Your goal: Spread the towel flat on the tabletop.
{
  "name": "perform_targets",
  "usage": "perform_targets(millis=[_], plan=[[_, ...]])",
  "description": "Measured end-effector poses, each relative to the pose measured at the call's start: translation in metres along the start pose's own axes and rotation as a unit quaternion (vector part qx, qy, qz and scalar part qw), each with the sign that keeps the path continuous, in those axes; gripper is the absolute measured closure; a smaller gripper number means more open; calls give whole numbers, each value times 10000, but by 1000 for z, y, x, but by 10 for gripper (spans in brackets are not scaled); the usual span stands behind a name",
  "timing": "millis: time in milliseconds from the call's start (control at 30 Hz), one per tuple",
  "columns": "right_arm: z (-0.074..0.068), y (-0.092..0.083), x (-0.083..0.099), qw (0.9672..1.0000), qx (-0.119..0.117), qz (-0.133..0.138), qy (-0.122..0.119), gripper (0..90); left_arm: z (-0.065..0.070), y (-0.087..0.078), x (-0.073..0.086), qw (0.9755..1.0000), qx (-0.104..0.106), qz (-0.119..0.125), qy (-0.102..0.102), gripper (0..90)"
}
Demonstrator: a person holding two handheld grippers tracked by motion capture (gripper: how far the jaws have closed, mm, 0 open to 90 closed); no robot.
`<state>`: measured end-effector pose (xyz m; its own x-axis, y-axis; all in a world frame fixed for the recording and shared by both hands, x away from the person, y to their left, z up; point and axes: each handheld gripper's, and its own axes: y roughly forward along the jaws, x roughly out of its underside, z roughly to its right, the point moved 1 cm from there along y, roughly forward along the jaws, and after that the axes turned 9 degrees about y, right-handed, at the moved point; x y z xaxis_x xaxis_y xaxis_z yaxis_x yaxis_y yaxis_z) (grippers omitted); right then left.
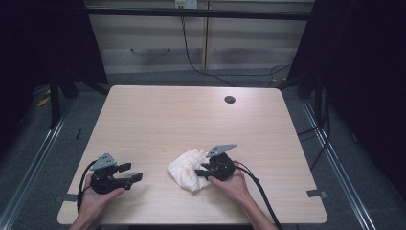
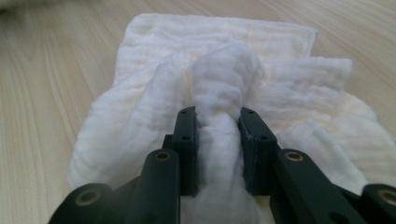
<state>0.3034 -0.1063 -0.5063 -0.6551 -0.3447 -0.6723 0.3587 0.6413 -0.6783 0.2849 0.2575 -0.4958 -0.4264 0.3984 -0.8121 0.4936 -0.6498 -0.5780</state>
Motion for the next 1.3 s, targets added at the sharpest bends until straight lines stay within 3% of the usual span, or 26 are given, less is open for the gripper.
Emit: perform_targets(millis=[67,100,167,267,400,433,500,600,633,767,833,867,900,1033,1067,1133,1300], plan=[[0,0,0,10000,-5,7,-23,647,0,0,0,10000,64,6,50,327],[0,-3,-1,10000,78,15,-44,572,1,0,0,9999,142,32,37,389],[-1,-5,-2,9999,114,45,-24,545,0,0,-1,10000,85,7,-16,400],[-1,-22,-6,9992,160,362,31,440,-3,-3,-2,9997,166,142,-56,509],[1,-38,-7,9983,252,526,58,387,-2,-5,-4,9993,266,272,-54,505],[7,-52,-3,9970,481,606,73,359,-2,-6,-6,9994,285,167,-75,491],[10,-57,-1,9963,556,644,94,354,-1,-6,-7,9996,243,138,-43,491],[27,-80,12,9941,705,756,341,334,-3,-6,-13,9993,249,54,-289,357],[31,-85,15,9936,732,767,401,334,-4,-4,-16,9992,251,21,-314,364],[41,-104,35,9917,871,756,568,322,-4,-1,-31,9994,249,80,-221,366],[42,-107,38,9913,873,762,617,322,-3,2,-43,9993,353,68,-53,357],[42,-112,43,9918,909,680,592,324,-2,7,-55,9991,407,91,106,339],[42,-114,45,9917,929,685,563,329,-2,7,-55,9991,407,91,106,339],[46,-120,50,9913,933,693,616,331,-2,25,-85,9981,540,184,244,330],[50,-121,54,9905,930,732,696,332,1,37,-97,9973,638,146,344,324],[50,-121,55,9902,931,769,699,333,4,45,-103,9968,667,113,419,332],[53,-119,60,9902,900,761,750,338,12,78,-113,9940,1015,42,406,337]])
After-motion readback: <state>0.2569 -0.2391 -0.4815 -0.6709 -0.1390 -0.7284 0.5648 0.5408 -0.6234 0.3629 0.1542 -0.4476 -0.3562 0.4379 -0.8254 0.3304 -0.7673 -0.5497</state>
